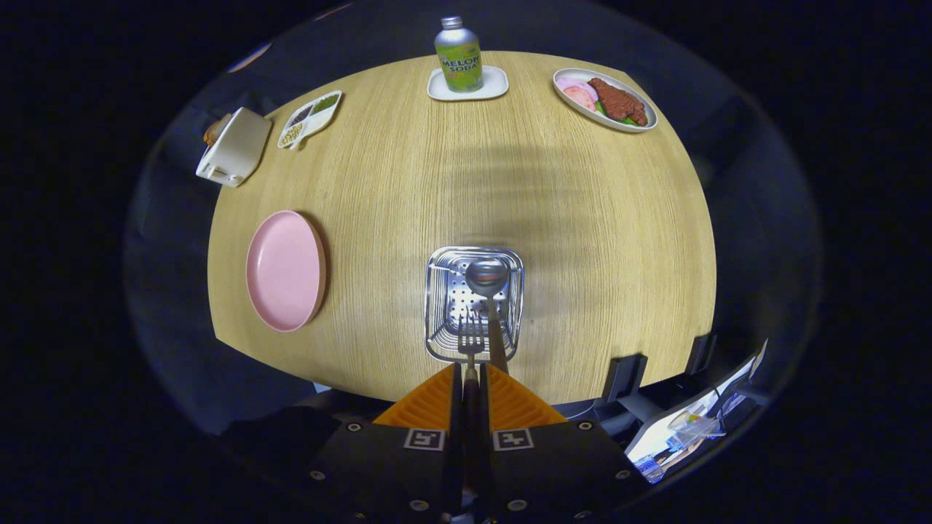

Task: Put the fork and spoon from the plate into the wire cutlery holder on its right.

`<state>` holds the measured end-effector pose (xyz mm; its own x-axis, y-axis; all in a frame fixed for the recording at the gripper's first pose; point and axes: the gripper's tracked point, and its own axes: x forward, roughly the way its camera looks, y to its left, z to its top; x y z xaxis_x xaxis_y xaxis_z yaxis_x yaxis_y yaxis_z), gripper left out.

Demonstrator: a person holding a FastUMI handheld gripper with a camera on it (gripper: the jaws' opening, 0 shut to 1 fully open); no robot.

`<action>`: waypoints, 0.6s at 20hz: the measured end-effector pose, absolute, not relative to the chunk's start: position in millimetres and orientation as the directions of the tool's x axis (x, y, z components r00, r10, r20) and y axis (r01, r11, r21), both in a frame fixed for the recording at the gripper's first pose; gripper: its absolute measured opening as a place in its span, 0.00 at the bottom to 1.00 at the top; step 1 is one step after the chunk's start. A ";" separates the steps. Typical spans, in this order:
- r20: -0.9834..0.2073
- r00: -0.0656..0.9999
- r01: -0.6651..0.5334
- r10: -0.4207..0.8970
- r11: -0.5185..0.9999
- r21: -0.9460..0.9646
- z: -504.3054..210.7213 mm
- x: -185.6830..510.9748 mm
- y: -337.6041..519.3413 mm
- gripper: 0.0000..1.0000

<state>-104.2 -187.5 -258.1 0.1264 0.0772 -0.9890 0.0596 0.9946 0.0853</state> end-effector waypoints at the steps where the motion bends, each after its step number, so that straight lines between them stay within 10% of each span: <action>1: -0.987 0.150 0.055 0.064 0.996 0.073 -255.9 -100.0 -190.8 0.10; 12: -0.770 0.637 0.046 0.044 0.994 0.095 -155.2 -7.3 -196.0 0.08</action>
